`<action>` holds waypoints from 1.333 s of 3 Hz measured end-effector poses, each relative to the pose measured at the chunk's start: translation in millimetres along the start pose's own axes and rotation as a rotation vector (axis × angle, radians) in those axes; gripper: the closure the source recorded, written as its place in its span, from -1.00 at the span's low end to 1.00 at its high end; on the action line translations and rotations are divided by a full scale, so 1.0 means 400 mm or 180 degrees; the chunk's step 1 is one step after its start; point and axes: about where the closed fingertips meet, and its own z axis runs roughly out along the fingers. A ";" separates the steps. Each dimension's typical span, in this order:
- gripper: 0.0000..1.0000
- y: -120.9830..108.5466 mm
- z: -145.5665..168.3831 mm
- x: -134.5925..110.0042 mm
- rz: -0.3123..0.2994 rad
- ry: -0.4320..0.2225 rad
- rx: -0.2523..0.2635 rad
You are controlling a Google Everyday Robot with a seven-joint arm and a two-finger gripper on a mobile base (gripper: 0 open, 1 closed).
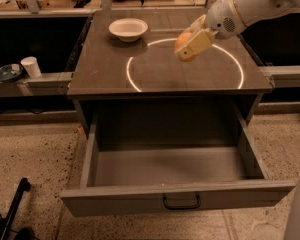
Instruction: Pick orange from top drawer and place on counter
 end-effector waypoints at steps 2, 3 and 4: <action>0.02 -0.205 0.145 0.055 0.0933 -0.0105 0.0770; -0.45 -0.209 0.233 0.119 0.0863 0.0086 0.0943; -0.91 -0.205 0.262 0.144 0.0854 0.0140 0.0953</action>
Offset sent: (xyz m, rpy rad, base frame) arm 0.1191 -0.0009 -0.1058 0.0457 0.0879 -0.5532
